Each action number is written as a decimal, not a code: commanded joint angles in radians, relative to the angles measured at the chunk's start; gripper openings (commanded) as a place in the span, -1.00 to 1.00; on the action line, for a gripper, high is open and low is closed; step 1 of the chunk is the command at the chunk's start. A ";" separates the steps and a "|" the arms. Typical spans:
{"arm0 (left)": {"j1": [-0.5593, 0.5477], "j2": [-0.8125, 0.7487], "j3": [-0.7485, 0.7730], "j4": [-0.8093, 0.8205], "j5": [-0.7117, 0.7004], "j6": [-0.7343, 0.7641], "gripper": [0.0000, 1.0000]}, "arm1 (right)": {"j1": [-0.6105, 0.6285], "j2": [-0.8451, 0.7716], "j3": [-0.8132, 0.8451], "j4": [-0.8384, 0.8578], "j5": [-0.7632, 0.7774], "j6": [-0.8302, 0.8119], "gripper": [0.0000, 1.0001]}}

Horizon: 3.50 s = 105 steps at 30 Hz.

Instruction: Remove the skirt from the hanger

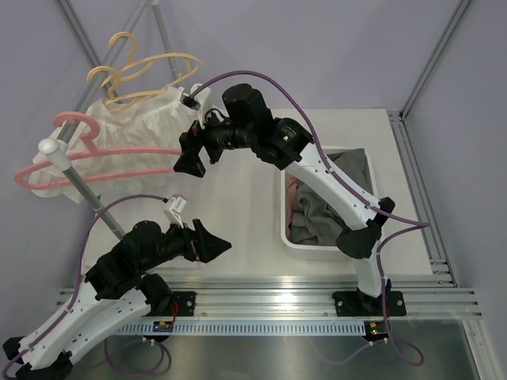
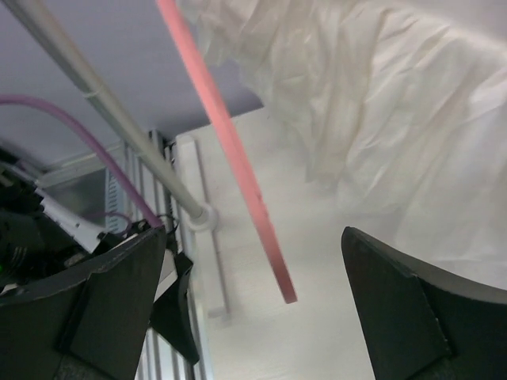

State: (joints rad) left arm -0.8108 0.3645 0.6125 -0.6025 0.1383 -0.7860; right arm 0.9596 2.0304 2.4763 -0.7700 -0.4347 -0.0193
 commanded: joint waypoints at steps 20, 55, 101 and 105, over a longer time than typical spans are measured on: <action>-0.004 -0.039 -0.062 0.079 0.078 -0.019 0.98 | -0.228 0.140 0.038 0.465 -0.229 -0.050 0.99; -0.002 -0.038 -0.181 0.156 0.129 -0.071 0.98 | -0.283 0.304 0.113 0.617 -0.093 -0.166 0.99; -0.002 -0.016 -0.191 0.167 0.118 -0.071 0.98 | -0.277 -0.030 -0.334 0.689 -0.125 -0.180 0.93; -0.002 -0.019 -0.192 0.165 0.116 -0.075 0.98 | -0.283 0.051 -0.222 0.657 -0.114 -0.195 0.99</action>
State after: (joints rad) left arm -0.8108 0.3588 0.4313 -0.4767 0.2371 -0.8478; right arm 0.6785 2.0102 2.1601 -0.0605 -0.6003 -0.1638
